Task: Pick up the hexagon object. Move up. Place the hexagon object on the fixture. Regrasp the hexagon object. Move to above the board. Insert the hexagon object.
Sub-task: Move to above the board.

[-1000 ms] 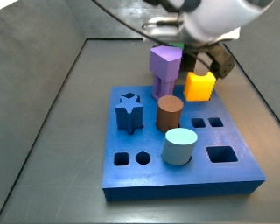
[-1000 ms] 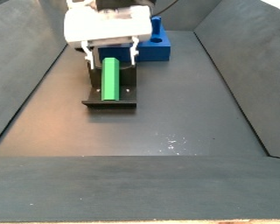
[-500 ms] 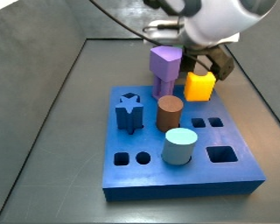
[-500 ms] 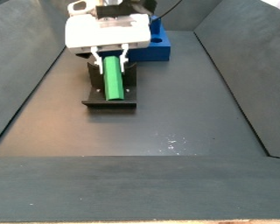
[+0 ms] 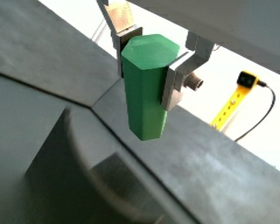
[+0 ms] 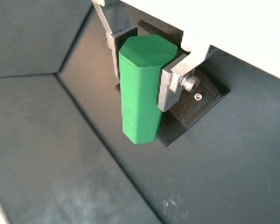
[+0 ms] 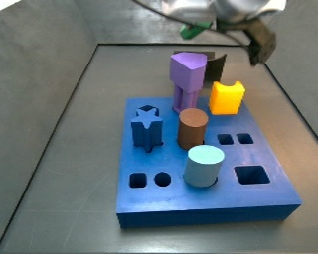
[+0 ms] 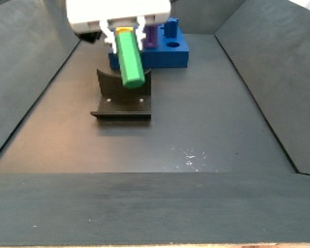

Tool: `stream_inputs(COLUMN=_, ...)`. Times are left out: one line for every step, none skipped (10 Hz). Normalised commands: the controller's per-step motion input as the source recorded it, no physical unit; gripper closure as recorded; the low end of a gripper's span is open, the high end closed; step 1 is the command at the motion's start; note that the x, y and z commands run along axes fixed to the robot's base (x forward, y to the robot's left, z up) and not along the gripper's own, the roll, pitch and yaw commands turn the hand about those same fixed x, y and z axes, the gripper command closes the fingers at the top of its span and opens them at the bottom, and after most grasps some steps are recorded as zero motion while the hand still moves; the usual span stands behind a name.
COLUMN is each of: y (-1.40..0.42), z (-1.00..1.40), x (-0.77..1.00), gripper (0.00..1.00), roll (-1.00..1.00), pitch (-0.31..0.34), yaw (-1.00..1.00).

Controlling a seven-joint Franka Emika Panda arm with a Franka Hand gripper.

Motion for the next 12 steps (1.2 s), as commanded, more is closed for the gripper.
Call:
stream_inputs(y=-0.05, z=1.00, x=-0.07, gripper=1.00, roll=0.00, pitch=-0.116, yaw=0.12)
stream_inputs(y=-0.05, z=1.00, x=-0.07, gripper=1.00, roll=-0.01, pitch=-0.128, yaw=0.06)
stream_inputs(y=-0.04, z=1.00, x=-0.07, gripper=1.00, roll=-0.02, pitch=-0.128, yaw=0.02)
stream_inputs(y=-0.04, z=1.00, x=-0.07, gripper=1.00, roll=-0.02, pitch=-0.121, yaw=0.00)
stream_inputs(y=-0.04, z=1.00, x=-0.07, gripper=1.00, roll=-0.02, pitch=-0.084, yaw=-0.06)
stream_inputs(y=-0.04, z=1.00, x=-0.07, gripper=1.00, roll=-0.03, pitch=-0.064, yaw=-0.08)
stream_inputs(y=-0.03, z=1.00, x=-0.07, gripper=1.00, roll=-0.03, pitch=-0.020, yaw=-0.10)
stream_inputs(y=-0.03, z=1.00, x=-0.08, gripper=1.00, roll=-0.03, pitch=0.013, yaw=-0.10)
stream_inputs(y=-0.03, z=1.00, x=-0.08, gripper=1.00, roll=-0.04, pitch=0.057, yaw=-0.08)
stream_inputs(y=-0.03, z=1.00, x=-0.08, gripper=1.00, roll=-0.04, pitch=0.088, yaw=-0.07)
stream_inputs(y=-0.03, z=1.00, x=-0.08, gripper=1.00, roll=-0.06, pitch=0.113, yaw=-0.04)
stream_inputs(y=-0.02, z=0.90, x=-0.07, gripper=1.00, roll=-0.06, pitch=0.127, yaw=-0.01)
